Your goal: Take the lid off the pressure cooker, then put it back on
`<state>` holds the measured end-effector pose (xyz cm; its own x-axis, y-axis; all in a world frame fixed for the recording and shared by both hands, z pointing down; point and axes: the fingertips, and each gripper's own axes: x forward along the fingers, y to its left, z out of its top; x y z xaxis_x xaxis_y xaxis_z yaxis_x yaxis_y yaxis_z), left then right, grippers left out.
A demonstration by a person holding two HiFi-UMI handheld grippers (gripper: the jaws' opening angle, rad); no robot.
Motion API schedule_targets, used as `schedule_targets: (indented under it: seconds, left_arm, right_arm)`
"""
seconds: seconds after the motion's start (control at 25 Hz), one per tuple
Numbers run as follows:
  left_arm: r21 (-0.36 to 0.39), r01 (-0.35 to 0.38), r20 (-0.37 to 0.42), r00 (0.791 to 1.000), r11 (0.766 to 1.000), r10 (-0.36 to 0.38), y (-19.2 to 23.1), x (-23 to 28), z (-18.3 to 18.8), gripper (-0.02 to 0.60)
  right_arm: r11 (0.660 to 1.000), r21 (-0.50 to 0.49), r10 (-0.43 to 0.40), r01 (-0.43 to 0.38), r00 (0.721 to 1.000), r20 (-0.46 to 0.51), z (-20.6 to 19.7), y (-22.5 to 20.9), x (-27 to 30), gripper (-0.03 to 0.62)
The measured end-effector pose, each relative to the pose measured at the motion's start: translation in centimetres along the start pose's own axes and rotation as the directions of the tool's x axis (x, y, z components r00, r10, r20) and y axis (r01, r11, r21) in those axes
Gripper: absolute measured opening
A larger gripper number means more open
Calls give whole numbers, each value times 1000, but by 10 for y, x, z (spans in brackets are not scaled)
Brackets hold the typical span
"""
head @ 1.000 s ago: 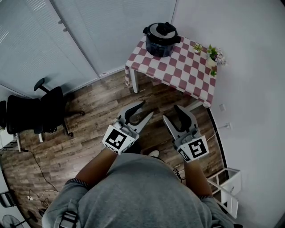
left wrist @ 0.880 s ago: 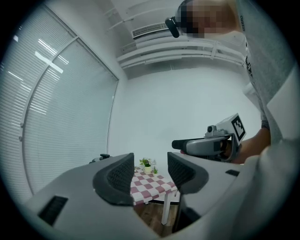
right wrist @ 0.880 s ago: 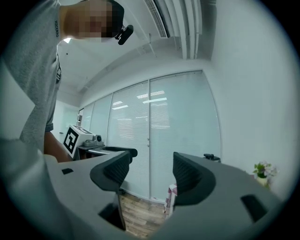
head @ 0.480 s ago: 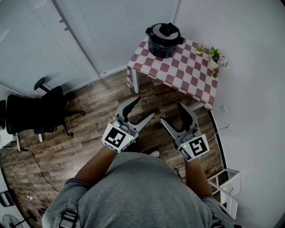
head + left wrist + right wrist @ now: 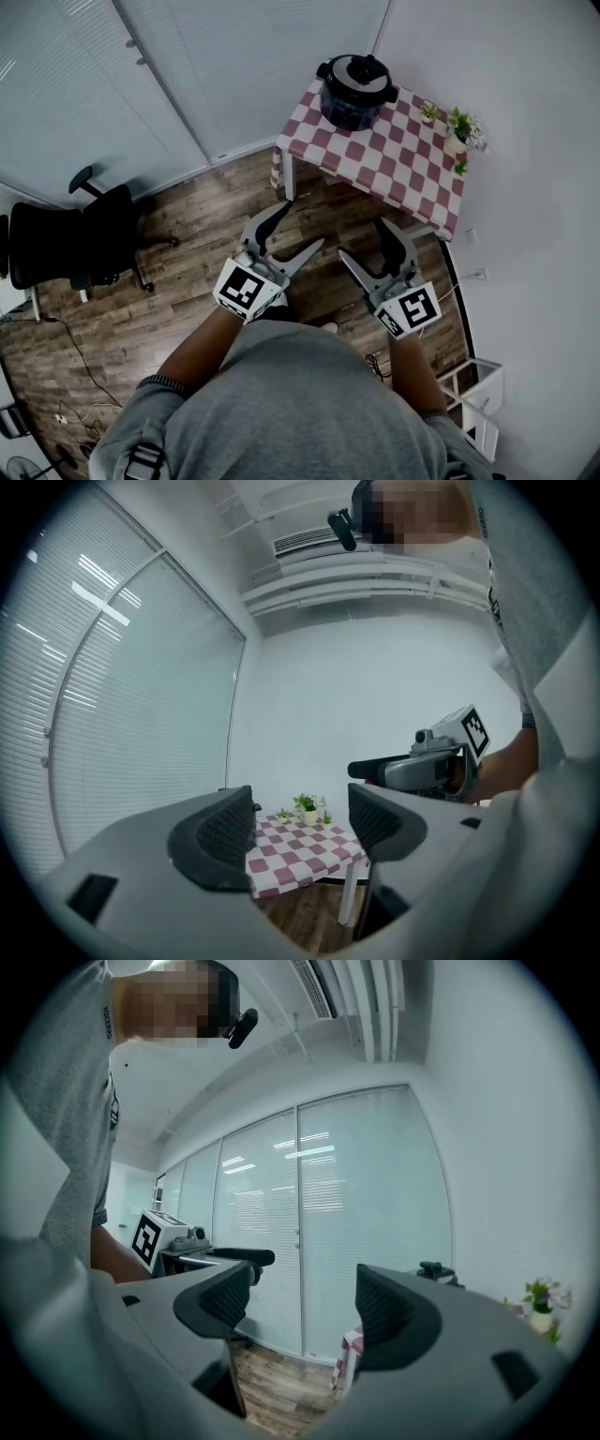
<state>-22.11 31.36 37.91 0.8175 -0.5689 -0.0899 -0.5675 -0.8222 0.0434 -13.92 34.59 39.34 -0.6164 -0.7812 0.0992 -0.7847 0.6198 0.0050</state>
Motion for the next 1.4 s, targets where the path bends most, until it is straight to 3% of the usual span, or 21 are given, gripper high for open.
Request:
schedule_targets:
  seconds: [0.76,1.16,1.4]
  left_arm:
    - [-7,57,-23,998,998,-58,90,7,-13,327]
    - [-7,91,-42,995,996,-92,118,57,-22,327]
    - [8,97,-44,994,995,-97,137,111,-22,326]
  right_arm:
    - [996,9,-88,88,995,-37,-4,-19,81,368]
    - [994,18,-110,111,993,-34,-11,-70,108,368]
    - [993,22,-114,115,993,-30,-12,-127,121,368]
